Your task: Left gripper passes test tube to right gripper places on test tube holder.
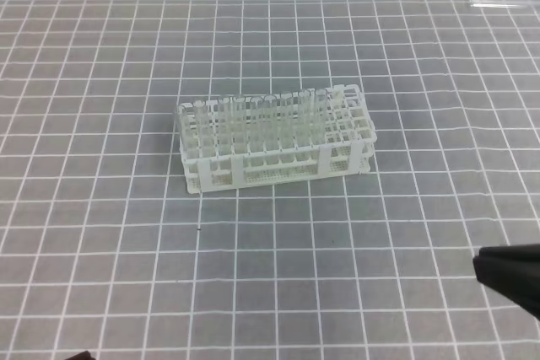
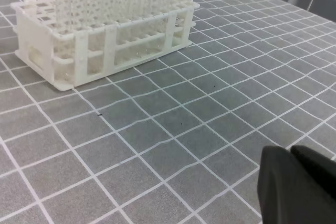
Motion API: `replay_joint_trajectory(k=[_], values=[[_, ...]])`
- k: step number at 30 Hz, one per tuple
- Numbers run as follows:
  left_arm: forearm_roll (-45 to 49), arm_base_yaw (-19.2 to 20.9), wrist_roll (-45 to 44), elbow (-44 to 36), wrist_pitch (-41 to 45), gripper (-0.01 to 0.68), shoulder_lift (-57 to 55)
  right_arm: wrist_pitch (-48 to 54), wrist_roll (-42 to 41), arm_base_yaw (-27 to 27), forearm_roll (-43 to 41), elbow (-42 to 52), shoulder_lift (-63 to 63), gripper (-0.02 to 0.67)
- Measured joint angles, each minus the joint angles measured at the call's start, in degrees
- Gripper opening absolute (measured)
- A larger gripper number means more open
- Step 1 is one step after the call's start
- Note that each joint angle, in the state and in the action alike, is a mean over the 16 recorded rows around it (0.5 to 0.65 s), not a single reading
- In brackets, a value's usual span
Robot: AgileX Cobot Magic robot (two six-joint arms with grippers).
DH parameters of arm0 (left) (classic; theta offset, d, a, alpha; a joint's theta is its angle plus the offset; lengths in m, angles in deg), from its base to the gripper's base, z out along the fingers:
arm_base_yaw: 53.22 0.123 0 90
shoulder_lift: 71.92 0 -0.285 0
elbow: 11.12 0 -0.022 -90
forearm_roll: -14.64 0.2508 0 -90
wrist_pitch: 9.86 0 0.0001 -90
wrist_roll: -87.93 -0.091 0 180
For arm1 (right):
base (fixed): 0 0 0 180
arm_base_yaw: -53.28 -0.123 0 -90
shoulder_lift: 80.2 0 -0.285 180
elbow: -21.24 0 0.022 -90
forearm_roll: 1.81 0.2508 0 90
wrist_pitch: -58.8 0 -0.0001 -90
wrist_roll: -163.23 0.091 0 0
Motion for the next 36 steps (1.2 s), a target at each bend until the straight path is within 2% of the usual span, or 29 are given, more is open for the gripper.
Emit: replay_joint_trajectory(k=[7, 14, 23, 29, 36], values=[[0.05, 0.00, -0.01, -0.10, -0.05, -0.002, 0.15, -7.84, -0.06, 4.82, -2.05, 8.42, 5.07, -0.013], [0.05, 0.00, 0.01, 0.05, 0.11, -0.002, -0.07, -16.65, -1.28, 14.44, -1.55, 20.81, 16.96, -0.013], [0.04, 0.00, 0.02, 0.15, 0.16, -0.002, -0.07, -17.75, -2.92, 25.78, 2.41, 32.97, 33.46, -0.013], [0.05, 0.00, 0.01, 0.10, 0.11, -0.002, 0.00, -18.04, -3.28, 29.02, 4.93, 36.82, 37.94, -0.013], [0.04, 0.00, 0.02, 0.15, 0.16, -0.002, -0.07, -18.74, -4.17, 29.65, 5.21, 38.32, 38.28, -0.013]])
